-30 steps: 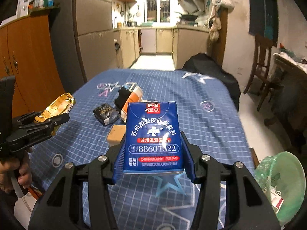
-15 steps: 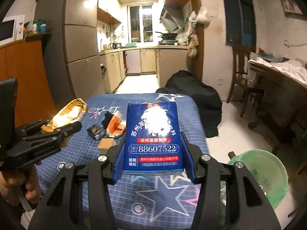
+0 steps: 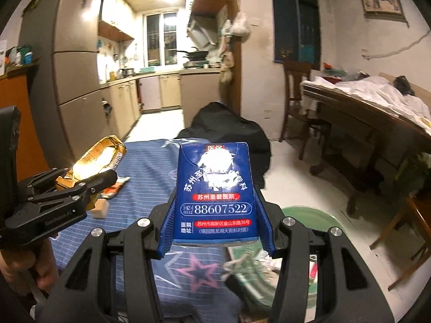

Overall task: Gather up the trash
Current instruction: 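Carry gold bag and blue box over the bin and open both tools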

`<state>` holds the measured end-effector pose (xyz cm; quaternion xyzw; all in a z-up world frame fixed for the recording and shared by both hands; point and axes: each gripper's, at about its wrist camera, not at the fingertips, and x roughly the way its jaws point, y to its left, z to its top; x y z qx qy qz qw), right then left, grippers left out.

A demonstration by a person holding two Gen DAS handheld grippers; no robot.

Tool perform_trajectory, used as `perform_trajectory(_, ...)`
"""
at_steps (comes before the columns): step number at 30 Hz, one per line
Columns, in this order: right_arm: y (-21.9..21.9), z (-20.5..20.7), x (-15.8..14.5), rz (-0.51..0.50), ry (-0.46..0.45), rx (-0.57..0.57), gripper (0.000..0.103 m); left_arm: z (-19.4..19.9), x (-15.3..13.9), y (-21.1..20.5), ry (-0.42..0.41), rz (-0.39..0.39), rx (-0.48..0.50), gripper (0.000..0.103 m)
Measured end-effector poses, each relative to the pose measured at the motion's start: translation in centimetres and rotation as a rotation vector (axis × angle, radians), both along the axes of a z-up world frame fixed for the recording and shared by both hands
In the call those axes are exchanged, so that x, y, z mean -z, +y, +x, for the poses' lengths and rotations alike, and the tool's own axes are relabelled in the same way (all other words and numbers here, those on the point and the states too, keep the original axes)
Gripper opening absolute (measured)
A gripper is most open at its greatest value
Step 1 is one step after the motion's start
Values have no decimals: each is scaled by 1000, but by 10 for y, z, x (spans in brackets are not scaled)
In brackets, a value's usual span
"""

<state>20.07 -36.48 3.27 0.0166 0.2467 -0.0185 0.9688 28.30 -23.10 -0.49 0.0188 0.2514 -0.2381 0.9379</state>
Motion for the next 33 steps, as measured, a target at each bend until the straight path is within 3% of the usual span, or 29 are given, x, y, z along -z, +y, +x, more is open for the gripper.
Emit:
perform_trajectory(10,-71,-5,5,17,38,101,49,14,2,-86,38,22,124,46)
perform_trajectory(18,-131,3,29,68,148,160,49,28,18,-162,96,57,231,46)
perform_trajectory(24,-171,17,56,148,256,184,49,54,46,-211,208,88,294,46)
perform_trajectory(33,-197,40,98,220,417,176,49,95,96,-249,376,132,335,47)
